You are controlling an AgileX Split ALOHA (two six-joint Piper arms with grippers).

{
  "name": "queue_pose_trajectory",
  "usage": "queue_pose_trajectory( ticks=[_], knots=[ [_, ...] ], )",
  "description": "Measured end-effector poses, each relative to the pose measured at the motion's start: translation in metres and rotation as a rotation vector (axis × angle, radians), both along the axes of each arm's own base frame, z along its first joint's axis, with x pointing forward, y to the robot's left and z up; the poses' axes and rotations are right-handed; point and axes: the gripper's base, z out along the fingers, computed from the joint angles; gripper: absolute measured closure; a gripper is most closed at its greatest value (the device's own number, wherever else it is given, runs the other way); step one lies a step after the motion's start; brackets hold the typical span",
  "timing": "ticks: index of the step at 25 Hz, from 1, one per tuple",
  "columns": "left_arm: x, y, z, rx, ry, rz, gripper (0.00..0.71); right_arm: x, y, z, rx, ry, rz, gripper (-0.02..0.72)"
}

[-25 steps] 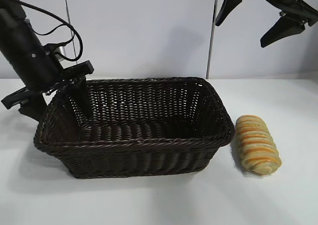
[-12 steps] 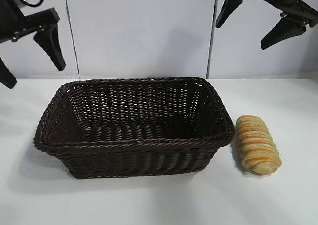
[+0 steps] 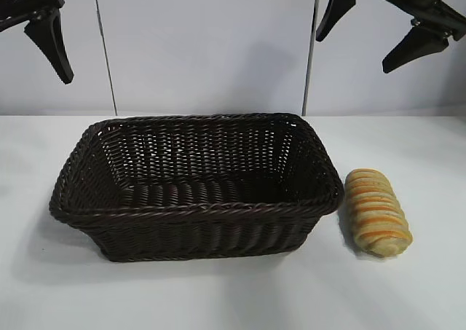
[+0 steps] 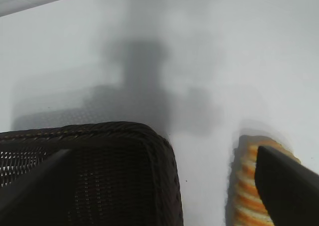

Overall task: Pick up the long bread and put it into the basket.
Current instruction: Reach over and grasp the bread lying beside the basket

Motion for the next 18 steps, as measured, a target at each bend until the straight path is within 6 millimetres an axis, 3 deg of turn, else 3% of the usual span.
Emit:
queue_pose_trajectory(
  ticks=[9,18],
  knots=[
    [0.002,-0.002,0.001,-0.037,-0.002,0.062,0.049,0.000,0.001,0.000,0.022,0.008,-0.018,0.008],
    [0.008,-0.007,-0.012,-0.108,0.021,0.148,0.049,-0.002,0.001,-0.001,0.021,0.026,-0.011,0.008]
  ],
)
